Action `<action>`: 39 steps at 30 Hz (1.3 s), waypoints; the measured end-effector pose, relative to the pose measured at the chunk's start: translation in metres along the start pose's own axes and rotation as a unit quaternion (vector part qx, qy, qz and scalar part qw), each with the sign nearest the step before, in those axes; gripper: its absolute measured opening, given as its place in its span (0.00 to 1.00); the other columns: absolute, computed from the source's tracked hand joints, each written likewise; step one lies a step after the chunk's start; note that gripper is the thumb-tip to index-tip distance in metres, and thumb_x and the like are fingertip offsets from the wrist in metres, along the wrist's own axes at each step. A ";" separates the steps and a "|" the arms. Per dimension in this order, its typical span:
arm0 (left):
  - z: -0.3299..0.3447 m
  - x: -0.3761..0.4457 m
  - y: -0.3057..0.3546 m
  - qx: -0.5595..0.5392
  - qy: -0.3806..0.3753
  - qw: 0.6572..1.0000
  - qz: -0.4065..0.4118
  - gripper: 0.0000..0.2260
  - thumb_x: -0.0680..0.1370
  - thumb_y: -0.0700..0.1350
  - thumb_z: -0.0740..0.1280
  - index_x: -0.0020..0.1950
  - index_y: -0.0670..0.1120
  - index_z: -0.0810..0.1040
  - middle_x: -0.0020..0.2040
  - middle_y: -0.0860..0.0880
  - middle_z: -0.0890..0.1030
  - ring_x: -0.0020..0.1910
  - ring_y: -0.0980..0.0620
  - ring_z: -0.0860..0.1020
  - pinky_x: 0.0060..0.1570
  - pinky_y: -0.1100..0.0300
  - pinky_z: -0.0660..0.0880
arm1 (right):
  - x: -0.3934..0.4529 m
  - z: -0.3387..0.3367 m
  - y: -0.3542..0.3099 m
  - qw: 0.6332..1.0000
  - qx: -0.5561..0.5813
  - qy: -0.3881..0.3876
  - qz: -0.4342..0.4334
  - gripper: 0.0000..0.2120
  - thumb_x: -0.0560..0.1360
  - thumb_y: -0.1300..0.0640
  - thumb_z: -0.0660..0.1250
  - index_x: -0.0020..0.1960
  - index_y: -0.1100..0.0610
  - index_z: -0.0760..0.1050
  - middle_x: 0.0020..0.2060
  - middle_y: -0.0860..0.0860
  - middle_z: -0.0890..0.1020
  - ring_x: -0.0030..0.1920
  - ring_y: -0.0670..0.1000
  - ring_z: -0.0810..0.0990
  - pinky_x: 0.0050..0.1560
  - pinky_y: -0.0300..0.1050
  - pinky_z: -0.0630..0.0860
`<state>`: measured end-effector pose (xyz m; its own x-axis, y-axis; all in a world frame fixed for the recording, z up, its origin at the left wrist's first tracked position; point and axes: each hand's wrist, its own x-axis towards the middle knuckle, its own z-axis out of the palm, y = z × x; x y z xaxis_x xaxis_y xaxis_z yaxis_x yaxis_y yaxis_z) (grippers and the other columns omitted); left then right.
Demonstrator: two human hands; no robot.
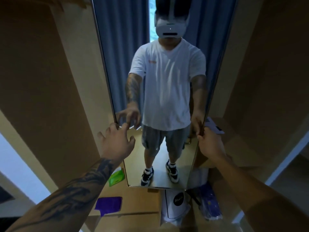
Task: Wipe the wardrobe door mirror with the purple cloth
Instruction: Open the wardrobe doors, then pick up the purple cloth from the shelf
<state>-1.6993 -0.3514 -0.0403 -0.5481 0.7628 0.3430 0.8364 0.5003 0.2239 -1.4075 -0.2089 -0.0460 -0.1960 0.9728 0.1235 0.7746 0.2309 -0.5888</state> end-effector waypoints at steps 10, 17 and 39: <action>0.019 -0.001 -0.014 -0.135 0.044 0.990 -0.003 0.14 0.76 0.55 0.67 0.60 0.57 0.69 0.60 0.46 0.75 0.58 0.40 0.76 0.61 0.41 0.69 | 0.001 0.017 -0.009 0.996 0.025 0.080 0.038 0.07 0.83 0.60 0.62 0.58 0.57 0.77 0.47 0.55 0.82 0.48 0.57 0.83 0.50 0.54 0.81; 0.021 -0.007 -0.028 -0.169 0.042 0.984 0.049 0.17 0.77 0.53 0.67 0.64 0.56 0.69 0.58 0.45 0.72 0.52 0.43 0.76 0.50 0.47 0.78 | 0.001 0.029 -0.022 0.994 0.030 0.064 0.080 0.13 0.85 0.53 0.60 0.66 0.59 0.72 0.51 0.57 0.81 0.49 0.57 0.81 0.44 0.49 0.76; 0.110 -0.056 -0.121 -0.128 -0.126 0.978 0.106 0.28 0.78 0.60 0.60 0.77 0.62 0.57 0.81 0.46 0.59 0.75 0.38 0.66 0.65 0.41 0.72 | -0.084 0.163 -0.046 0.971 -0.189 -0.123 0.082 0.35 0.82 0.39 0.60 0.82 0.53 0.52 0.77 0.57 0.65 0.73 0.61 0.70 0.67 0.57 0.71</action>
<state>-1.7704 -0.4096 -0.1865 -0.3185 0.9312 0.1770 0.8862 0.2263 0.4042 -1.5249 -0.3045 -0.1590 -0.1529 0.9738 -0.1681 0.9638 0.1093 -0.2433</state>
